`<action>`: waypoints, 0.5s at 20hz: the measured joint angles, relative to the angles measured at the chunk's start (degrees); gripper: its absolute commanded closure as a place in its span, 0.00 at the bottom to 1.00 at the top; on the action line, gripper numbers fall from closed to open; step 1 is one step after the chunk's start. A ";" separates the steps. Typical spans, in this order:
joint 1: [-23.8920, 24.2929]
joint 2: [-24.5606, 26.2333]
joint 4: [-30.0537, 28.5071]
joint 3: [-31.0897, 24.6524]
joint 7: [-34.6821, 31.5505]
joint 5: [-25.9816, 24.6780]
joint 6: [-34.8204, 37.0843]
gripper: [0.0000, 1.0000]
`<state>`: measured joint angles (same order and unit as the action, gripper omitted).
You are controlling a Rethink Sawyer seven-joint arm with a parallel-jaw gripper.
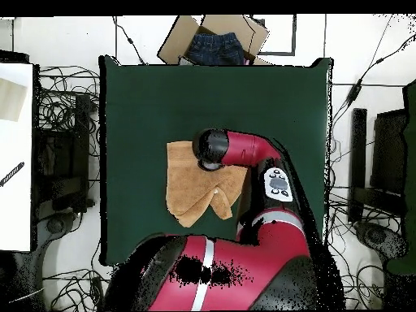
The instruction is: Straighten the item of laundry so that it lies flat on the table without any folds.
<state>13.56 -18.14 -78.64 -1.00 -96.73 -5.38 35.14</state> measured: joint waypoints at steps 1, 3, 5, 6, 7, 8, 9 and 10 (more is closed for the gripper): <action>-0.03 0.12 0.42 -0.01 0.00 0.00 0.63 1.00; -0.06 0.62 2.00 -0.09 0.00 0.00 2.85 1.00; -0.06 0.99 3.01 -0.15 0.00 0.00 4.11 1.00; -0.06 1.10 3.32 -0.16 0.00 0.00 4.52 1.00; -0.06 1.38 4.12 -0.21 0.00 0.00 5.54 1.00; -0.07 1.50 4.50 -0.23 0.00 -0.01 6.08 1.00; -0.07 1.61 4.87 -0.26 0.00 -0.01 6.62 1.00; -0.08 1.74 5.37 -0.27 0.00 -0.01 7.39 1.00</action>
<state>13.48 -16.40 -73.27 -1.27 -96.73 -5.39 42.53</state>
